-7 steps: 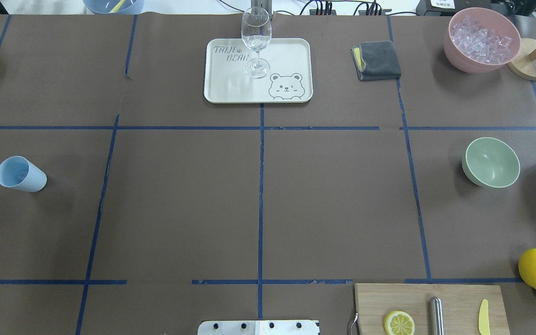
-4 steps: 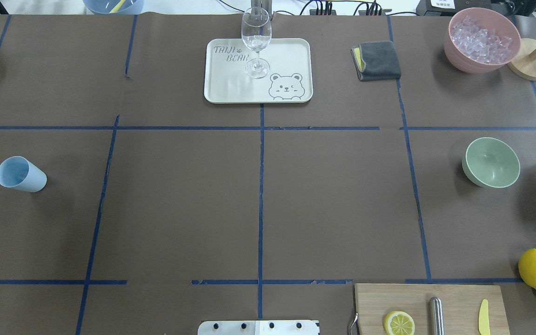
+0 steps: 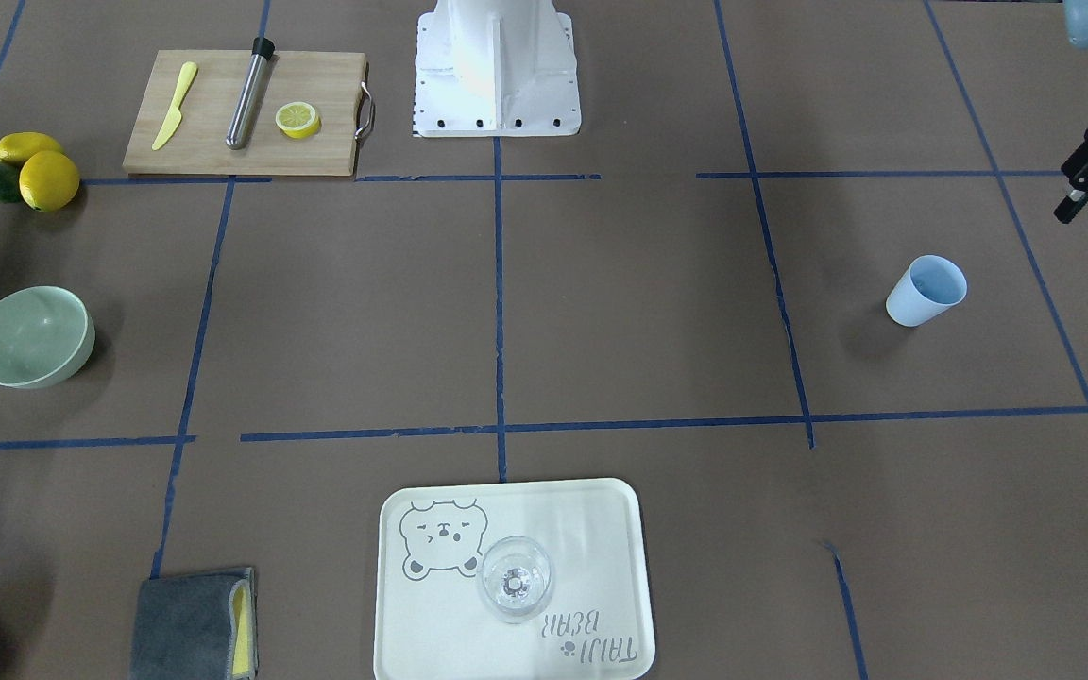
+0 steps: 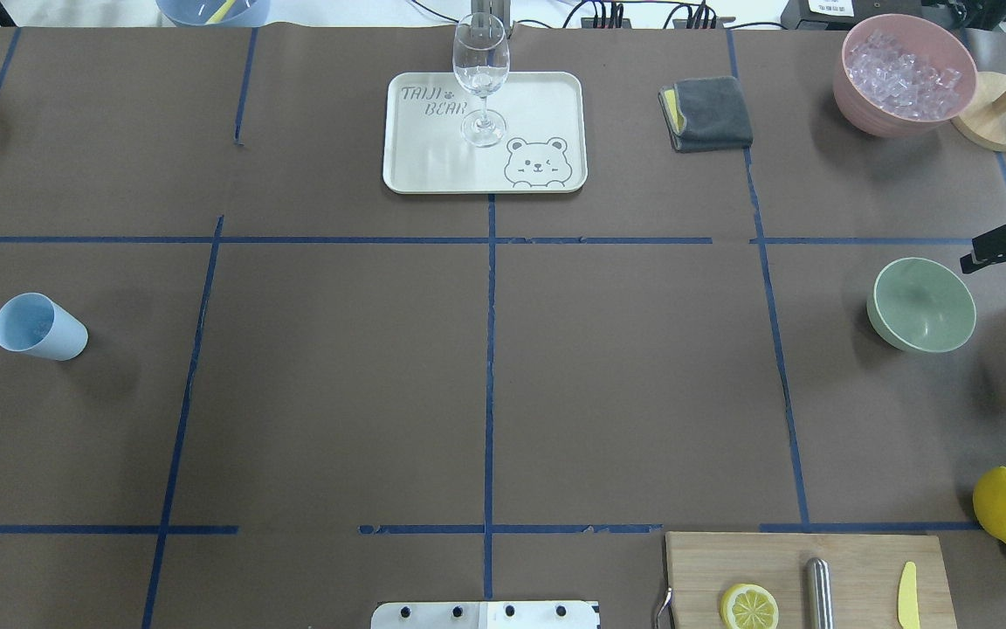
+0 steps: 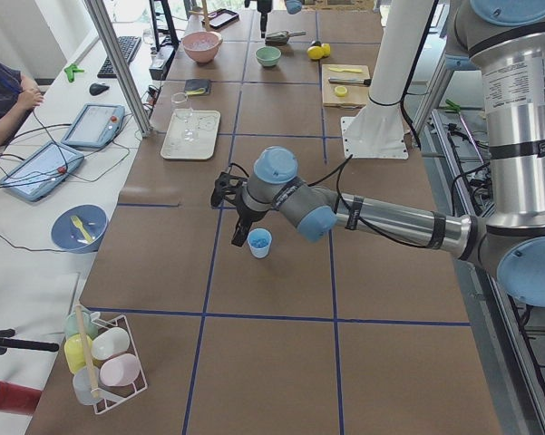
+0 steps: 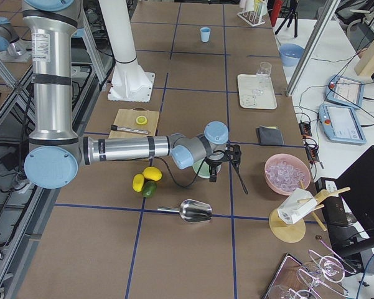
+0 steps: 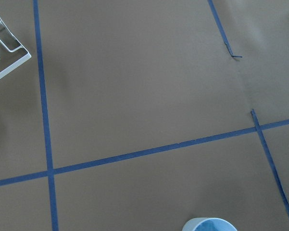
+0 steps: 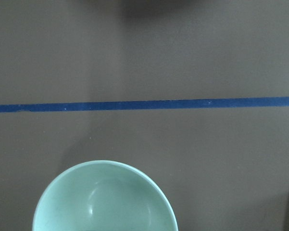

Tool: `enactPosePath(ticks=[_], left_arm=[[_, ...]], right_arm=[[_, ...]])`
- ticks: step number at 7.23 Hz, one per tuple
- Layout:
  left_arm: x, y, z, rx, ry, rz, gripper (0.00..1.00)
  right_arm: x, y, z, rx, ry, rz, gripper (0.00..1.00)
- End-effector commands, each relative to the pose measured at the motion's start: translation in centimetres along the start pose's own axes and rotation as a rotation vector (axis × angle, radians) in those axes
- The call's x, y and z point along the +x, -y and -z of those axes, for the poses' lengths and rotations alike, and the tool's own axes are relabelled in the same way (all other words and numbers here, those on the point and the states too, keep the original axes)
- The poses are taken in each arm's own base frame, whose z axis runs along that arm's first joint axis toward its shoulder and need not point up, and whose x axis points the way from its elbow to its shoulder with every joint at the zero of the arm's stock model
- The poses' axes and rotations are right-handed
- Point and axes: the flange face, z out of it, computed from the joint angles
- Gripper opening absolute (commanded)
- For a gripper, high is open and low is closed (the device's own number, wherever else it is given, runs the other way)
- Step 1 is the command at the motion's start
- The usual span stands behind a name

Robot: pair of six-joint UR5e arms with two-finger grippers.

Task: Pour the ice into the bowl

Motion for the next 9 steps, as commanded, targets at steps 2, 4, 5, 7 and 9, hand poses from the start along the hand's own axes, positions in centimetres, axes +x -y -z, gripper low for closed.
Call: enactPosePath(ticks=[2,4,5,7,9], left_arm=[[1.1,-7.3,1.0,0.167,0.024,0.088,1.0],[2.2,-8.4,-0.6,0.222,0.062,0.12,1.0],[2.3,-8.6,-0.3,0.243,0.057,0.114,1.0],[2.0,-9.3,0.2,0.254,0.043,0.106,1.0],[1.7,-9.8,0.2,0.249,0.054,0.1,0.97]], right_arm=[[-1.5,-1.1,-2.9,-0.004,-0.032,0.003,1.0],[-0.2,-1.7,-6.0,-0.005,-0.059,0.031,1.0],[1.4,-2.1,-7.5,-0.009,-0.058,0.033,1.0],[0.0,-2.6,-7.8,0.018,-0.007,-0.045,0.26],[0.4,-3.3,-7.7,0.016,0.004,-0.029,0.0]])
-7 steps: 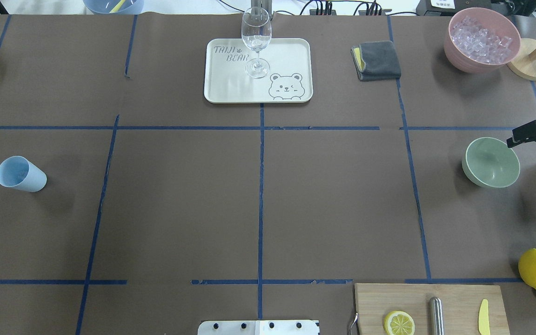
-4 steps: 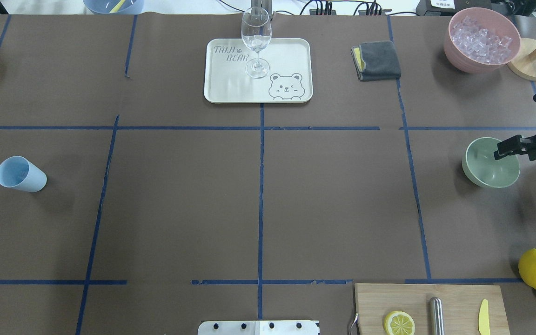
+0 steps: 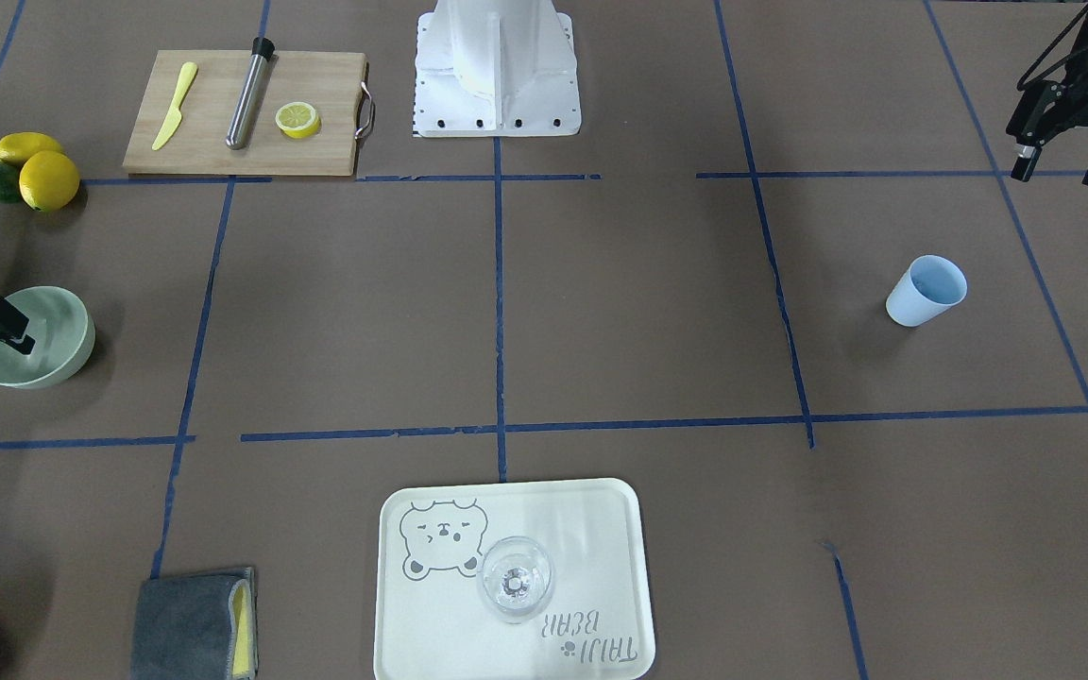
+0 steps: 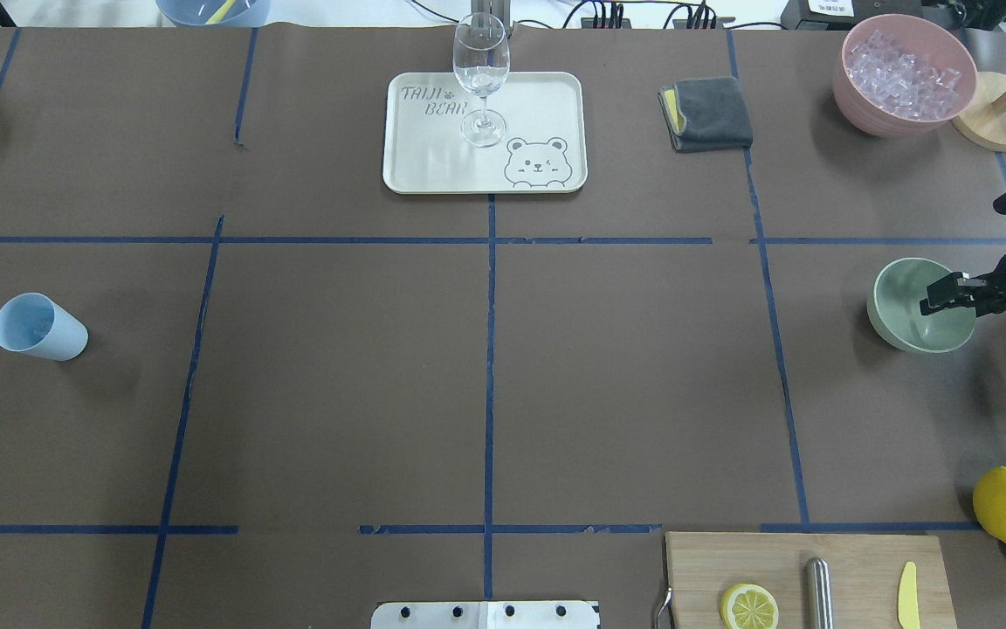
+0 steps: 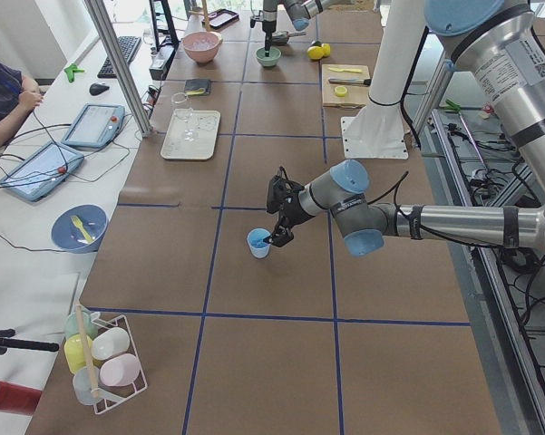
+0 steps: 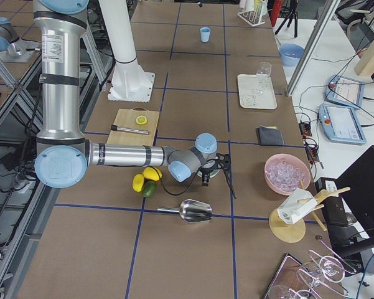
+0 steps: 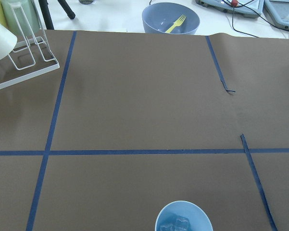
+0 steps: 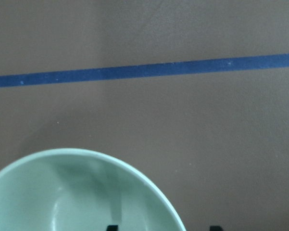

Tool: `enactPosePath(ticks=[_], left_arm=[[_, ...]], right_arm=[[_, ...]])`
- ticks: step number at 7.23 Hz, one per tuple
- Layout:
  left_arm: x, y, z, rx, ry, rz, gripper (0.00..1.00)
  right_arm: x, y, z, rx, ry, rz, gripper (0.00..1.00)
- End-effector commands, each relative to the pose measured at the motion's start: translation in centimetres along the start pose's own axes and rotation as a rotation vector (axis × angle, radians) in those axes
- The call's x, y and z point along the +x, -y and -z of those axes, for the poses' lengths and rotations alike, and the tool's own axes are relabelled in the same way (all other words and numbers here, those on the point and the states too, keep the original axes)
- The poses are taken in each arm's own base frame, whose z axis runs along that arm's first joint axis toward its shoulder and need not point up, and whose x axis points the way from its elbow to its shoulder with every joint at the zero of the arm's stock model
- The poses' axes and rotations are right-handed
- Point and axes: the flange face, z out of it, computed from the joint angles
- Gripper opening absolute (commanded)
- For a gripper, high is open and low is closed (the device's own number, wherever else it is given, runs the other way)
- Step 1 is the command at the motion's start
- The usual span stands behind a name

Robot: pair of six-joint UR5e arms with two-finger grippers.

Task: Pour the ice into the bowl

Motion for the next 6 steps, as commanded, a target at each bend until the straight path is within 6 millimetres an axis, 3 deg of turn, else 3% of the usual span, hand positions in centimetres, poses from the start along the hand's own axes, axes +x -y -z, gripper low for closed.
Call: enactPosePath(ticks=[1,3,5,6], left_arm=[[0.0,-0.7,-0.2,0.009,0.018,-0.014,0.99],[0.5,-1.6,-0.7,0.024,0.032,0.002,0.99],[3.4,-6.4,-3.0,0.034,0.064,0.07,0.99],[4.3,-8.5,-3.5,0.032,0.071,0.06,1.0]], right_arm=[[0.2,-0.7,0.1,-0.002,0.019,0.005,0.0],[-2.0,-1.7,2.1,-0.045,0.104,0.018,0.0],[-4.5,-2.6,4.7,-0.056,0.166,0.03,0.0],[-7.8,-2.4,6.9,-0.069,0.23,-0.018,0.0]])
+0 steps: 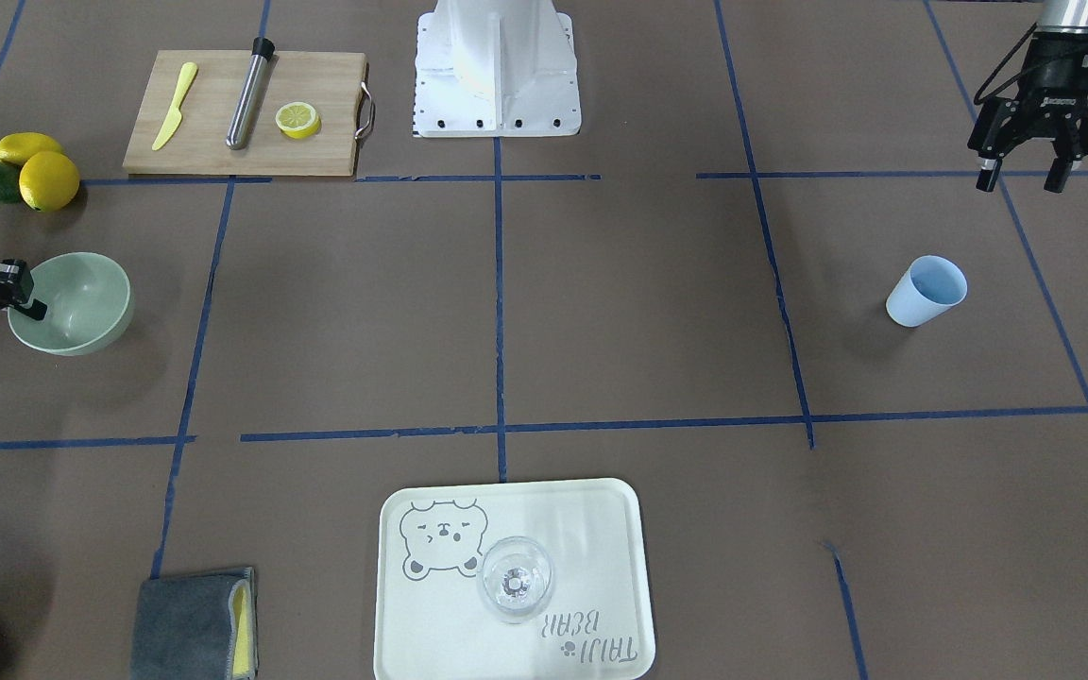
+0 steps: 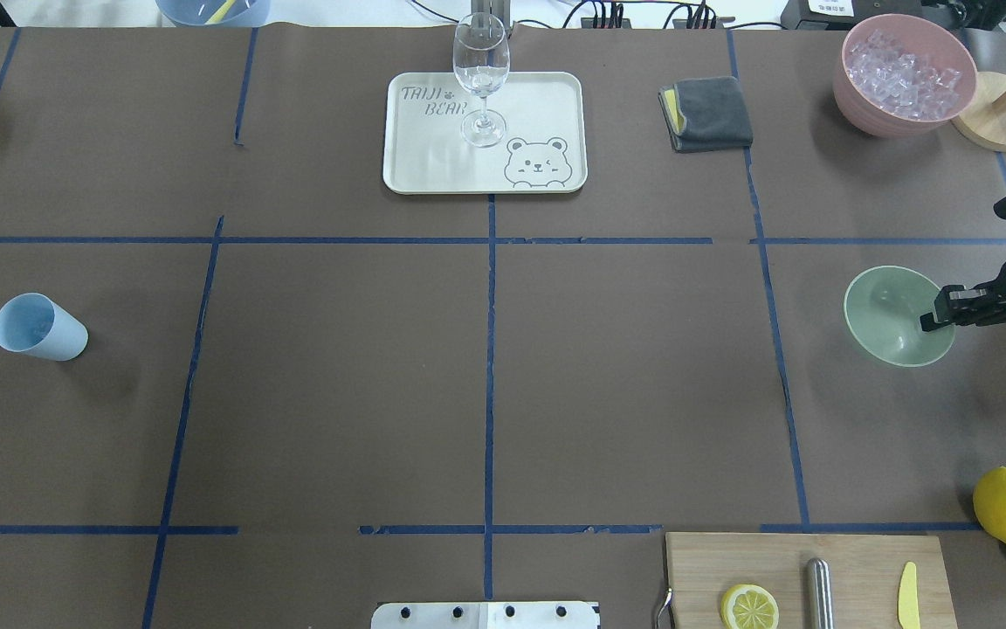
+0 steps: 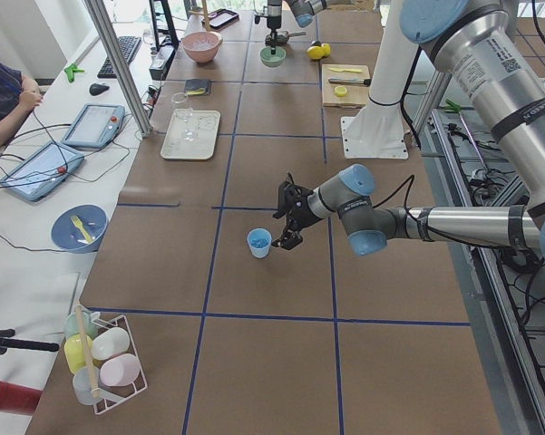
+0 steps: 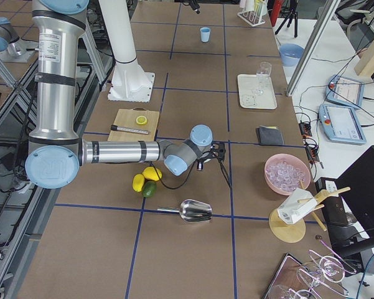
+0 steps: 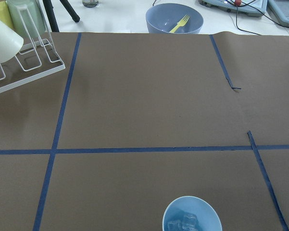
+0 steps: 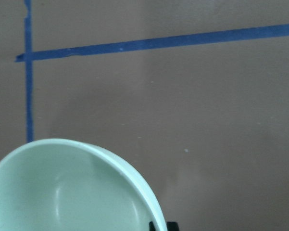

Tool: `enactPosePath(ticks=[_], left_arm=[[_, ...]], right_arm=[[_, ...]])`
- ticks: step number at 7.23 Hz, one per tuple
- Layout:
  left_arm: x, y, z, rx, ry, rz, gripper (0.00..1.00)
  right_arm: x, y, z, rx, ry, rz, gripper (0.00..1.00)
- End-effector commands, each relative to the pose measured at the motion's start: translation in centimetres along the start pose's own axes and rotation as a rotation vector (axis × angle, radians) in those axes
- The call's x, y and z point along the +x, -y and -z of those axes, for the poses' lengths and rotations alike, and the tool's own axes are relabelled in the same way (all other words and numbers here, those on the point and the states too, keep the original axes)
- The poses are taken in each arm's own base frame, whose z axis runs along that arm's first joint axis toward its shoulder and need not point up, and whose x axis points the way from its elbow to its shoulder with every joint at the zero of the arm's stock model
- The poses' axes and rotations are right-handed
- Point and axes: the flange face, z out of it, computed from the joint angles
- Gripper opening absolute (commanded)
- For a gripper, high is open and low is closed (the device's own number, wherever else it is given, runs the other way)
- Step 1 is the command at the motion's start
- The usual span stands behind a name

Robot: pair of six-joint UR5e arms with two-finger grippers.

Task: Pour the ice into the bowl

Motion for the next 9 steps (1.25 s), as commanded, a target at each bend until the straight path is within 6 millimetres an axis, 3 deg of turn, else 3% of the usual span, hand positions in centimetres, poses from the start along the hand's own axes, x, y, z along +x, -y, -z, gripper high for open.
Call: enactPosePath(ticks=[1,2,3,5,7,9], left_arm=[[1.5,-3.9,-0.6,-0.002,0.01,-0.025,1.0],[1.8,-4.3,-0.7,0.006,0.007,-0.038,1.0],[2.0,-4.8,-1.0,0.019,0.016,-0.059,1.0],[3.3,-7.7,-1.8,0.026,0.029,-0.071,0.99],[3.2,-10.3,-3.4,0.1,0.036,-0.014,0.99],[3.8,-12.0,-6.5,0.185,0.06,-0.017,0.99]], right_arm=[[-7.7,1.2,3.1,0.008,0.113,-0.085,0.0],[-12.7,2.7,3.1,-0.009,0.142,-0.127,0.0],[-19.2,3.1,2.0,-0.043,0.165,-0.162,0.0],[-31.2,1.7,-2.6,-0.065,0.151,-0.21,0.0],[-44.0,0.5,-4.2,-0.088,0.049,-0.238,0.0],[-50.5,-3.1,-5.9,-0.087,0.049,-0.291,0.0]])
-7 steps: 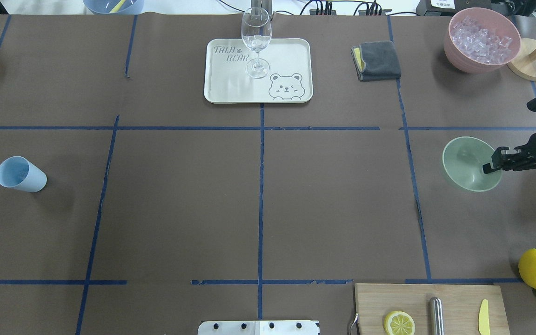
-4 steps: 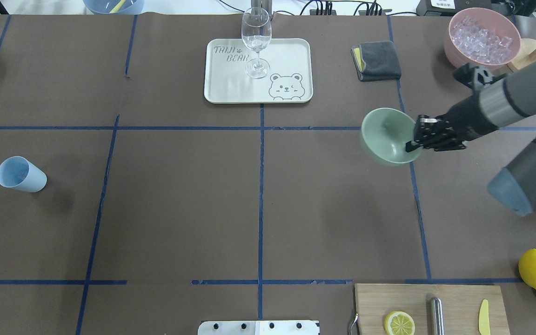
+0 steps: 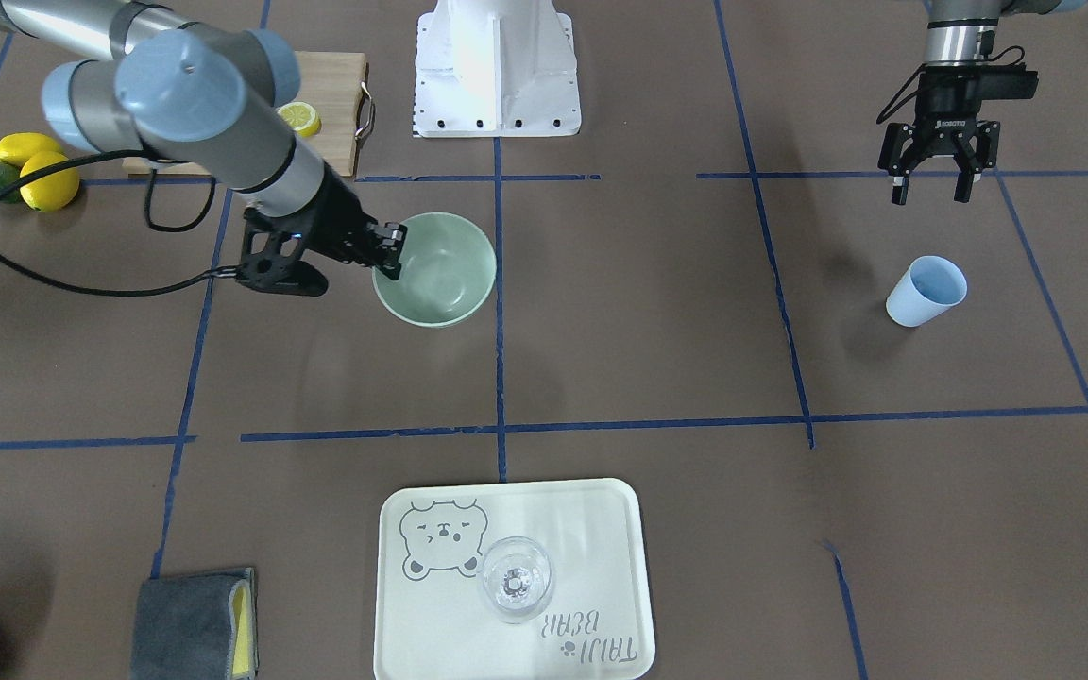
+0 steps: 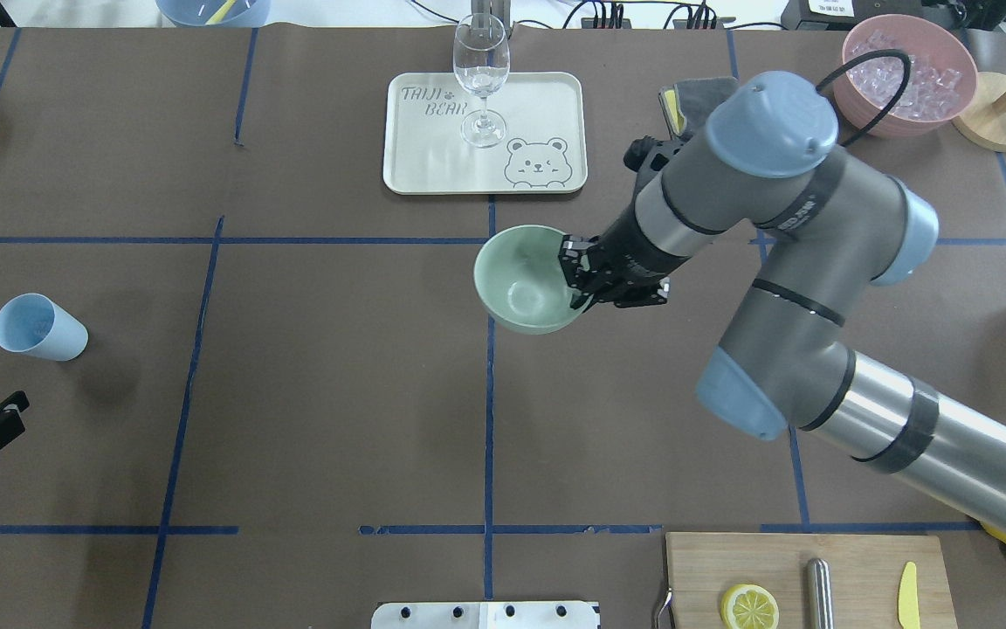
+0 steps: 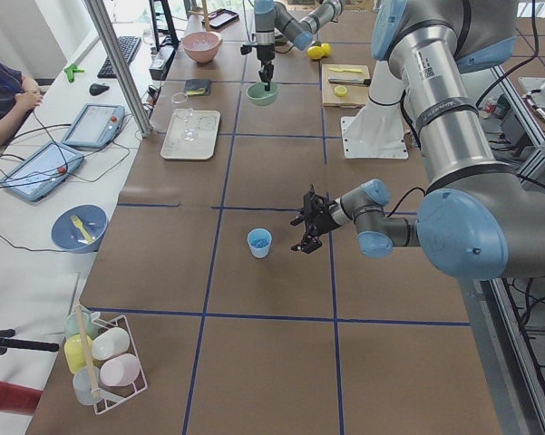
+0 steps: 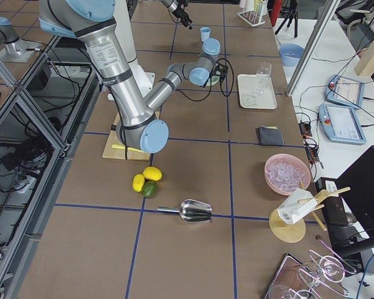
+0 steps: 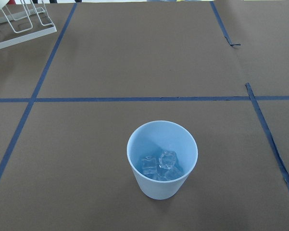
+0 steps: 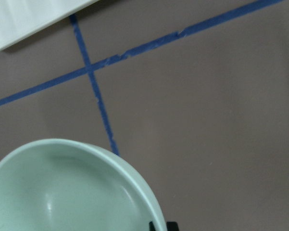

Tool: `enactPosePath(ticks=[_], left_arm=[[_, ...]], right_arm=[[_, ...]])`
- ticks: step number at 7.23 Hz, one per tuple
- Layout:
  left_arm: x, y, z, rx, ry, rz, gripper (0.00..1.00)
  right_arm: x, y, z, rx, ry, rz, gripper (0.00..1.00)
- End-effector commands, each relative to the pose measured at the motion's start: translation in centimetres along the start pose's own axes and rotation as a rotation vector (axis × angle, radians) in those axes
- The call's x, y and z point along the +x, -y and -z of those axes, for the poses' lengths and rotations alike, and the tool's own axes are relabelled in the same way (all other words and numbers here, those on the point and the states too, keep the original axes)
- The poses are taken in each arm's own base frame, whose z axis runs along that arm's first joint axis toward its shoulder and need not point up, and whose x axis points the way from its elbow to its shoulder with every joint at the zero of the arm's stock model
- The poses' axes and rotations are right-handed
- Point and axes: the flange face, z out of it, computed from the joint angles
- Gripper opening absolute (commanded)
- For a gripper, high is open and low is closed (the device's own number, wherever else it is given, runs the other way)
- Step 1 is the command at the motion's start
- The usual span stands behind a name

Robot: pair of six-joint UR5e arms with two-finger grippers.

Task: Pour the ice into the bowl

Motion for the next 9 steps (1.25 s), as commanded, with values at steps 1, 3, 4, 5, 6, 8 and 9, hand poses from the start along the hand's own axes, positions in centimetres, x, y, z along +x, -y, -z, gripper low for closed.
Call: enactPosePath(ticks=[1,3,4,5,6,8,9], left_arm=[[0.3,-1.9,-2.1,0.06,0.014,0.003,0.99],[0.6,-2.2,-2.4,0.073,0.014,0.001,0.99],[0.6,-2.3,-2.5,0.072,0.014,0.0,0.99],[0.8,-2.3,-2.5,0.072,0.012,0.002,0.99],[1.2,-2.6,-2.9,0.073,0.007,0.006,0.99],[2.0,-3.3,-3.6,0.073,0.001,0.013,0.99],[2.0,-3.4,-3.7,0.073,0.001,0.013,0.99]], right_arm=[[-8.2,-5.0,-4.5,0.038,-0.013,-0.033,0.0],[-19.8,-5.6,-11.0,0.118,-0.068,-0.035,0.0],[-20.7,-4.9,-13.5,0.129,-0.068,-0.029,0.0],[-20.4,-5.2,-15.1,0.153,-0.068,-0.018,0.0],[-20.4,-5.8,-15.6,0.147,-0.073,-0.019,0.0],[-19.4,-6.7,-16.9,0.134,-0.09,-0.019,0.0],[-18.8,-6.5,-17.3,0.135,-0.098,-0.023,0.52]])
